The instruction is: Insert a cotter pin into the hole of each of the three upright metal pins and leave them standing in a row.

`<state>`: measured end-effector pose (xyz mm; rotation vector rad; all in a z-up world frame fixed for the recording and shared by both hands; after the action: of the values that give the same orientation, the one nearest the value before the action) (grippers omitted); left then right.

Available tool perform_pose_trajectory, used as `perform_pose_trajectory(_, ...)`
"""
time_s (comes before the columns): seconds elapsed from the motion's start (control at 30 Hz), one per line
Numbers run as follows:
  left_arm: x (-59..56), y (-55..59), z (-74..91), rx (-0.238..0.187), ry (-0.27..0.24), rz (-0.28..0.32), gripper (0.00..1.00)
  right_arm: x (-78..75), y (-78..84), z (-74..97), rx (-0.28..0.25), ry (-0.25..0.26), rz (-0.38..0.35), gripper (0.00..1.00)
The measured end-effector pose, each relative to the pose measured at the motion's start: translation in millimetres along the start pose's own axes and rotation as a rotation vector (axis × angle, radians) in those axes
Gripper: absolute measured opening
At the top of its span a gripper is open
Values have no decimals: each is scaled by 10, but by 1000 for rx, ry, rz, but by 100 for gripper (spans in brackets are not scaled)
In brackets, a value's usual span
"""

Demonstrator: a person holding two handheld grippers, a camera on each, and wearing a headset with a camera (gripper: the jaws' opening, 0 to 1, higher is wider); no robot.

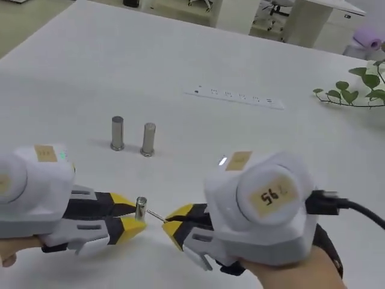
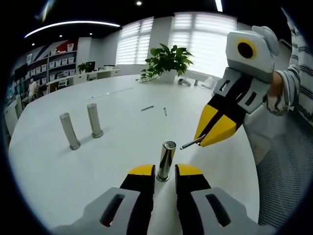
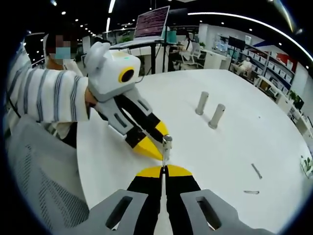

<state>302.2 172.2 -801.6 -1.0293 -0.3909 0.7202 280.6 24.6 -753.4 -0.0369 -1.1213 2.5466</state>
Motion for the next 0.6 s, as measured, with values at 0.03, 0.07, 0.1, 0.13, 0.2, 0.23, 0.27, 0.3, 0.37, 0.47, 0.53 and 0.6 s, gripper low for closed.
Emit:
perform_pose_trajectory(0.03, 0, 0, -2, -1, 2, 3, 14, 3, -2, -6, -3, 2, -3, 2)
perform_pose_trajectory(0.07, 1, 2, -4, -3, 3, 6, 14, 6, -5, -14, -6, 3, -6, 2)
perform_pose_trajectory(0.1, 0, 1, -3, -4, 5, 7, 14, 8, -8, -20, -9, 6, -8, 2)
perform_pose_trajectory(0.13, -1, 1, -3, -5, 6, 8, 14, 8, -9, -23, -11, 7, -10, 2)
perform_pose_trajectory(0.2, -3, 2, 3, -6, 8, 7, 13, 8, -14, -41, -19, 12, -18, 2)
perform_pose_trajectory(0.23, -3, 2, 6, -6, 9, 7, 13, 8, -15, -46, -20, 15, -17, 2)
perform_pose_trajectory(0.27, -2, 3, 9, -6, 9, 7, 13, 7, -17, -48, -19, 18, -16, 2)
perform_pose_trajectory(0.3, -1, 3, 14, -7, 10, 8, 13, 6, -18, -48, -21, 22, -17, 2)
perform_pose_trajectory(0.37, -6, 2, 23, -9, 14, 9, 13, 5, -16, -46, -24, 24, -20, 2)
perform_pose_trajectory(0.47, -15, -1, 34, -9, 17, 7, 13, 4, -9, -41, -19, 25, -11, 2)
perform_pose_trajectory(0.53, -22, -2, 42, -10, 14, 3, 12, -1, -6, -36, -11, 33, 3, 2)
perform_pose_trajectory(0.6, -30, -4, 51, -11, 13, 5, 12, -8, -2, -33, -12, 35, 1, 2)
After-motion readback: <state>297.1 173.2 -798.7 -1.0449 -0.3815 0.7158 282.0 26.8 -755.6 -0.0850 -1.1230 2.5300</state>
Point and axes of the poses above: the centre of the closed fingertips' face, and the gripper's own axes: z roughly backward along the fingers, x roughly to its left, y roughly out of its underside, the point moved 9 cm from there along z, roughly backward along the fingers, and after that the axes turned 14 degrees about -y, right-handed, at the moved point
